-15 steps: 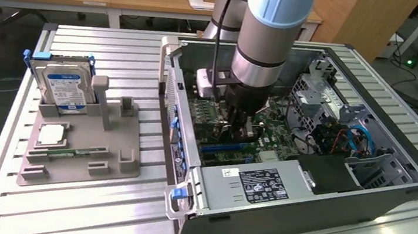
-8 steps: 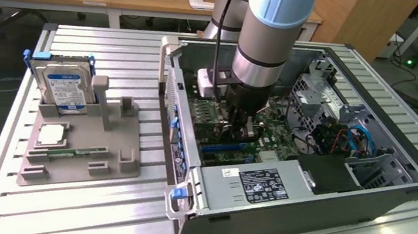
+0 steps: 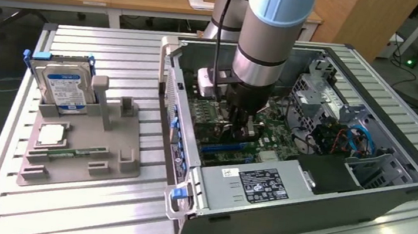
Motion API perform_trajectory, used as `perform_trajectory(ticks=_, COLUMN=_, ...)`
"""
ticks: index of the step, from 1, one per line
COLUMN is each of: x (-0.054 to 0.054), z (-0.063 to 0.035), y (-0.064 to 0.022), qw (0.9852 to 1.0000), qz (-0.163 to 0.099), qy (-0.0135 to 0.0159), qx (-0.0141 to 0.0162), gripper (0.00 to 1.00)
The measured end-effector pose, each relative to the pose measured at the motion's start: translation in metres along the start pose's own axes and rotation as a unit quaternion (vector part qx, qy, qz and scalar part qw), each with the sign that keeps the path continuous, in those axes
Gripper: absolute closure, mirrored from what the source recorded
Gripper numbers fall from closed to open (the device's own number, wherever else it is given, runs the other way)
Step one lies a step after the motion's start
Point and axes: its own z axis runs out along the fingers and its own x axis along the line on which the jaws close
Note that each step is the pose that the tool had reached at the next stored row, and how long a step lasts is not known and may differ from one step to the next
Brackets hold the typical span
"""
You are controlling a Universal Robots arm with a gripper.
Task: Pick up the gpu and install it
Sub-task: 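Insert the gpu into the slot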
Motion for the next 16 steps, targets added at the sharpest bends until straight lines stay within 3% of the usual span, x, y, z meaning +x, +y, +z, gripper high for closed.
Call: perform_trajectory(ticks=16, x=0.0045, z=0.0002, y=-0.0001, qw=1.0, qz=0.0, qy=0.0001, qx=0.0011, gripper=0.73)
